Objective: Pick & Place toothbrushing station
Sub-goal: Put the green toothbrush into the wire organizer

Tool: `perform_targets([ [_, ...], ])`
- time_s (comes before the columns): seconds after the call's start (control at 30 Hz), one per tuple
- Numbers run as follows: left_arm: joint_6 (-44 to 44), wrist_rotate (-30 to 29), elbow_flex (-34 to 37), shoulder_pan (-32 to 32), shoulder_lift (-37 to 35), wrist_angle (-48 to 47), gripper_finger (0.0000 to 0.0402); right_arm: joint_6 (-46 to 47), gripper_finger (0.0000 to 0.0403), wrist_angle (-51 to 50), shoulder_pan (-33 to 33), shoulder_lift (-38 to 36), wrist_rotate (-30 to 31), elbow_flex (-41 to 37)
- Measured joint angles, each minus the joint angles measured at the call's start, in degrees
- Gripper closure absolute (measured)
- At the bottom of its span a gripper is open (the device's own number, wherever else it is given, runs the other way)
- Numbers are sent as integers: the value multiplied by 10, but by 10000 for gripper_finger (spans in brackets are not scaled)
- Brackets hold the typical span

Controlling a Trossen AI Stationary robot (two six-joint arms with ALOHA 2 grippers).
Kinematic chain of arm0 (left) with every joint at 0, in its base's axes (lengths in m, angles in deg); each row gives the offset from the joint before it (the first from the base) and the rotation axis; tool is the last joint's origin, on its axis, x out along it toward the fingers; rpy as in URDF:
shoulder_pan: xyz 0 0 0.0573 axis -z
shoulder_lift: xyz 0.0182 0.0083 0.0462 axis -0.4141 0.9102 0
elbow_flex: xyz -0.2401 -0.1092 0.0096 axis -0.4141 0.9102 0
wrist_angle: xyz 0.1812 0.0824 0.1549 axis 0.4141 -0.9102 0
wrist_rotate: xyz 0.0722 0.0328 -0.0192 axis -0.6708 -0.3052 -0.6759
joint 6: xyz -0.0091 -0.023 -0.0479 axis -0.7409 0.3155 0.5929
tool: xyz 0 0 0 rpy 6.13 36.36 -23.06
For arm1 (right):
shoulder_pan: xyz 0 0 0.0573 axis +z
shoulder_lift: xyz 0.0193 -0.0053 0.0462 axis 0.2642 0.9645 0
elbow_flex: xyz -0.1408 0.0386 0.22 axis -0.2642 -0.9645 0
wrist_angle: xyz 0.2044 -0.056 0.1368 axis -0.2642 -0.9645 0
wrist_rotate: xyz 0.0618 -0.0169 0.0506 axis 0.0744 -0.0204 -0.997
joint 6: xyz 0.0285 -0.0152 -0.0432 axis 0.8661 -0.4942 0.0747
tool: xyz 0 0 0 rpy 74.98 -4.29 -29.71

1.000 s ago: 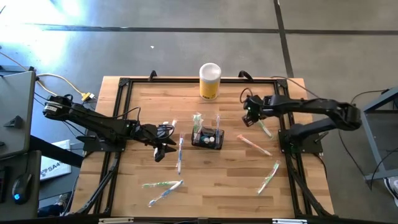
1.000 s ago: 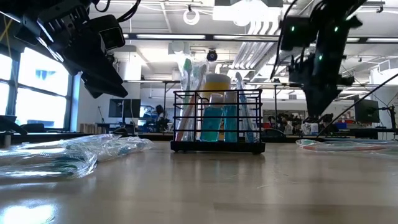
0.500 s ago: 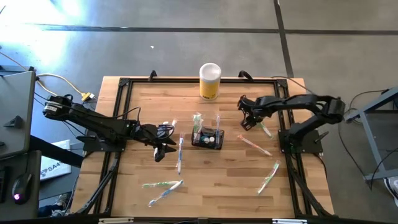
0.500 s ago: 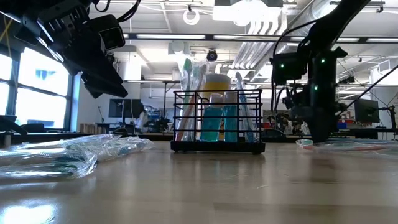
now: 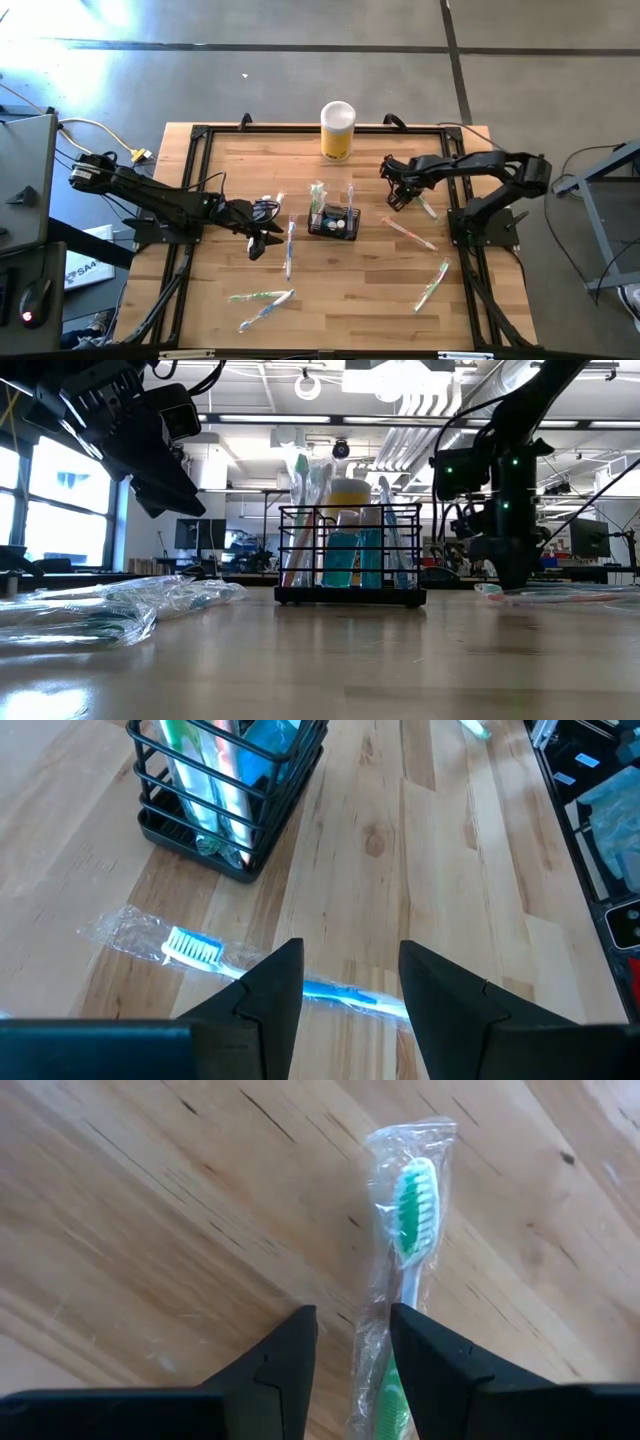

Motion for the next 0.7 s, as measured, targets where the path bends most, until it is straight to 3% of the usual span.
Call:
perform_targets([
  [0.43,0,0,0,0,0,0,240,-5,277,2,0,-8,2,-1],
  [0.7,0,0,0,0,0,0,240,-2,277,-28,0,-6,42,19],
])
